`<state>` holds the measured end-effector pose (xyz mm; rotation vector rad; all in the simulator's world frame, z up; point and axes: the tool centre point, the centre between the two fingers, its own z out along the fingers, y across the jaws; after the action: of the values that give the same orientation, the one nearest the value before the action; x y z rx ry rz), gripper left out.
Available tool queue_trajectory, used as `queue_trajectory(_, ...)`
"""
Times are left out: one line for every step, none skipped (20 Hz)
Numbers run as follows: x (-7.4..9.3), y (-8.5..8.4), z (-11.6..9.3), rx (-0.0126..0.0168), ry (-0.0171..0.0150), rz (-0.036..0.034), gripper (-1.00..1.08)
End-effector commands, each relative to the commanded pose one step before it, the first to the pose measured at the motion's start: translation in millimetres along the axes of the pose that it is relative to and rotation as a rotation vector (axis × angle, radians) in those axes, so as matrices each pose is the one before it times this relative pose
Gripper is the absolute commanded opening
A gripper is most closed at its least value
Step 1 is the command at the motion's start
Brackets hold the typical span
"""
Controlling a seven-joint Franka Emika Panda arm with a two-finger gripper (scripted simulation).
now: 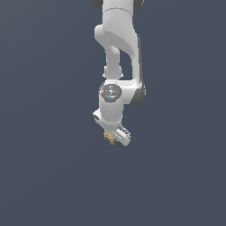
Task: Pick up the object and move it to a goal position.
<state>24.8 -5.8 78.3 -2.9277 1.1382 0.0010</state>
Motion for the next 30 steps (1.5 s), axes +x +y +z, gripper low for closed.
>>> queue_trajectory(8.89,5.7,-19.35,0.00081,0.00094,0.00065,-1.0)
queue_trajectory(4.14,2.76,-8.58,-0.00013,-0.00012,0.00046,-1.0)
queue_trajectory(4.17,2.69,-9.2,0.0,0.0,0.0,-1.0)
queue_trajectory(4.39,2.82,-9.66,0.0,0.0,0.0,-1.0)
queue_trajectory(4.56,2.91,-10.0,0.0,0.0,0.0,-1.0)
queue_trajectory(4.68,2.96,-10.22,0.0,0.0,0.0,-1.0)
queue_trajectory(4.76,2.98,-10.36,0.0,0.0,0.0,-1.0)
queue_trajectory(4.96,3.13,-10.33,-0.00032,0.00003,0.00037,-1.0)
queue_trajectory(4.86,2.99,-10.49,0.0,0.0,0.0,-1.0)
queue_trajectory(4.89,2.98,-10.51,0.0,0.0,0.0,-1.0)
queue_trajectory(4.91,2.96,-10.5,0.0,0.0,0.0,-1.0)
queue_trajectory(4.93,2.93,-10.47,0.0,0.0,0.0,-1.0)
queue_trajectory(4.96,2.88,-10.32,-0.00045,0.00012,0.00013,-1.0)
queue_trajectory(4.94,2.87,-10.37,0.0,0.0,0.0,-1.0)
queue_trajectory(4.94,2.82,-10.29,0.0,0.0,0.0,-1.0)
queue_trajectory(4.93,2.78,-10.2,0.0,0.0,0.0,-1.0)
queue_trajectory(4.9,2.72,-10.06,0.0,0.0,0.0,-1.0)
queue_trajectory(4.83,2.63,-9.82,0.0,0.0,0.0,-1.0)
queue_trajectory(4.41,2.15,-9.14,-0.00032,0.00008,-0.00036,-1.0)
queue_trajectory(4.28,2.24,-8.56,0.0,0.0,0.0,-1.0)
queue_trajectory(4.0,2.06,-7.93,0.0,0.0,0.0,-1.0)
queue_trajectory(3.73,1.87,-7.32,0.0,0.0,0.0,-1.0)
queue_trajectory(3.29,1.39,-6.67,-0.00013,-0.00002,-0.00047,-1.0)
queue_trajectory(3.19,1.54,-6.15,0.0,0.0,0.0,-1.0)
queue_trajectory(2.93,1.38,-5.6,0.0,0.0,0.0,-1.0)
queue_trajectory(2.68,1.23,-5.07,0.0,0.0,0.0,-1.0)
queue_trajectory(2.43,1.08,-4.55,0.0,0.0,0.0,-1.0)
queue_trajectory(2.19,0.95,-4.06,0.0,0.0,0.0,-1.0)
queue_trajectory(1.97,0.82,-3.6,0.0,0.0,0.0,-1.0)
queue_trajectory(1.66,0.48,-3.12,0.00011,-0.00016,-0.00045,-1.0)
